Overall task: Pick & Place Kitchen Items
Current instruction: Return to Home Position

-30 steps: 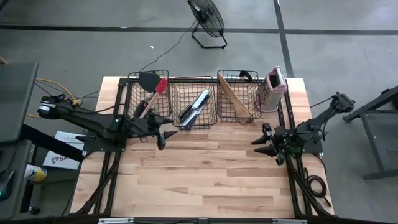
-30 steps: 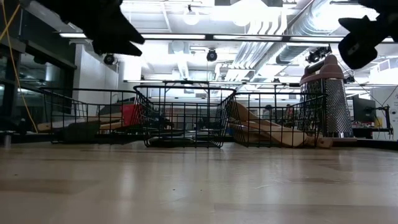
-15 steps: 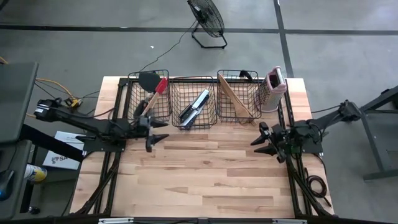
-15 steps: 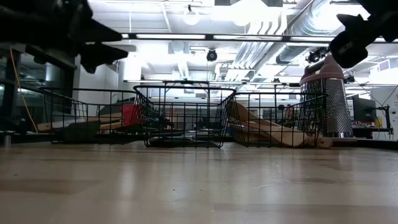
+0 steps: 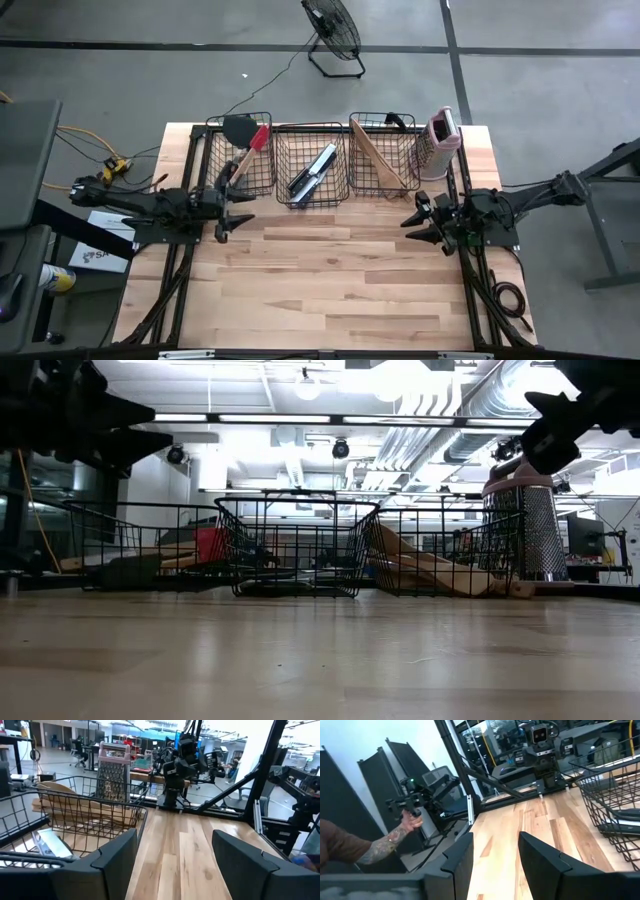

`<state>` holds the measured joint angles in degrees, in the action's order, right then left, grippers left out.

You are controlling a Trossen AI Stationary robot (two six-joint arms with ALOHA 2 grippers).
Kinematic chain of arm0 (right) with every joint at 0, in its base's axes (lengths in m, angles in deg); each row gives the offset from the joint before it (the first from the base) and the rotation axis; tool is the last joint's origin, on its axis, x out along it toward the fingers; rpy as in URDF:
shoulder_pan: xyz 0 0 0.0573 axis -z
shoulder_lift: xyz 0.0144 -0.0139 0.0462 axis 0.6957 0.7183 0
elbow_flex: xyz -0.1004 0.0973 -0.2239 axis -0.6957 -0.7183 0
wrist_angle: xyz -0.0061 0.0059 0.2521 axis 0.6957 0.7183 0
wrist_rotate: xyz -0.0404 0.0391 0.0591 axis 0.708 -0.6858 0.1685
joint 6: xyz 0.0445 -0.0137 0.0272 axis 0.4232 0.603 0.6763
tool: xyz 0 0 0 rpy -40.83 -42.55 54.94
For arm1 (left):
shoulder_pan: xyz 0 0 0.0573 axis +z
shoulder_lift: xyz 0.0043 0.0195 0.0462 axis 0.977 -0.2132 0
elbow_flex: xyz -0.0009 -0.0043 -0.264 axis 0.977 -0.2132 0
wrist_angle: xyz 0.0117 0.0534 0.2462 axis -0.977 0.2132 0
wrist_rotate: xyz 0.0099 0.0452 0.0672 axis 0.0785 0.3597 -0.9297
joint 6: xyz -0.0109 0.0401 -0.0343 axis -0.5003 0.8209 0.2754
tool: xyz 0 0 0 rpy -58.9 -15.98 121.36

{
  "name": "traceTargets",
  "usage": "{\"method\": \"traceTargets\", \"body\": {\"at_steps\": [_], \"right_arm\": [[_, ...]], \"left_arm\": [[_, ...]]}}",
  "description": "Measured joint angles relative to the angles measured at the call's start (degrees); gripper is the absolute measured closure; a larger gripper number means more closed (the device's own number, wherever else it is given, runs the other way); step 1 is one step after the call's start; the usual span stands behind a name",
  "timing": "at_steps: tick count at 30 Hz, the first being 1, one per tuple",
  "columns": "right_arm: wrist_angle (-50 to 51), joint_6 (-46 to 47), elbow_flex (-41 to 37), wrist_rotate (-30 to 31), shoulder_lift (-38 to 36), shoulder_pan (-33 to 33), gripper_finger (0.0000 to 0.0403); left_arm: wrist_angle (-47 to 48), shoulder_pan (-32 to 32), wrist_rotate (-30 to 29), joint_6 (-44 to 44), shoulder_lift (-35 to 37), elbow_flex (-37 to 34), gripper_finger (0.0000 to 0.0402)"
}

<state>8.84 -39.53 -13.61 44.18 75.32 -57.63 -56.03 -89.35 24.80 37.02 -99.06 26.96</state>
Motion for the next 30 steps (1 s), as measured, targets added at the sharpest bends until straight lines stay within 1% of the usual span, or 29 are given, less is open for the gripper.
{"method": "traceTargets", "body": {"at_steps": [6, 9, 11, 13, 18, 24, 28, 30], "right_arm": [[0.0, 0.4, 0.0, -5.8, 0.0, 4.4, 0.0254], [0.0, 0.9, 0.0, -10.1, 0.0, 6.1, 0.0254], [-0.2, 0.4, 0.0, -11.5, -0.2, 6.6, 0.0254], [0.0, -0.8, 0.0, -11.2, -0.4, 6.7, 0.0254], [0.0, -4.8, 0.0, -5.1, -0.3, 7.7, 0.0254], [-0.2, -7.7, -0.1, -4.7, -0.3, 8.0, 0.0254], [-7.5, -6.5, -4.7, -4.6, -0.3, 8.0, 0.0254], [-8.7, -5.8, -6.0, -3.1, -0.2, 8.0, 0.0254]], "left_arm": [[9.5, 0.0, 0.2, 1.7, 10.2, -0.1, 0.0148], [10.9, 0.0, 1.0, 2.4, 9.6, 0.3, 0.0148], [11.0, 0.0, 1.3, 2.6, 9.6, 0.3, 0.0148], [10.8, 0.0, 1.2, 2.4, 9.8, 0.3, 0.0148], [10.8, 0.0, 1.0, 2.4, 9.7, 0.3, 0.0148], [10.6, 0.0, 0.7, 2.5, 9.7, 0.3, 0.0148], [11.0, 0.0, 0.7, 2.3, 9.7, 0.3, 0.0148], [11.2, 0.0, 0.7, 1.9, 9.7, 0.3, 0.0148]]}}
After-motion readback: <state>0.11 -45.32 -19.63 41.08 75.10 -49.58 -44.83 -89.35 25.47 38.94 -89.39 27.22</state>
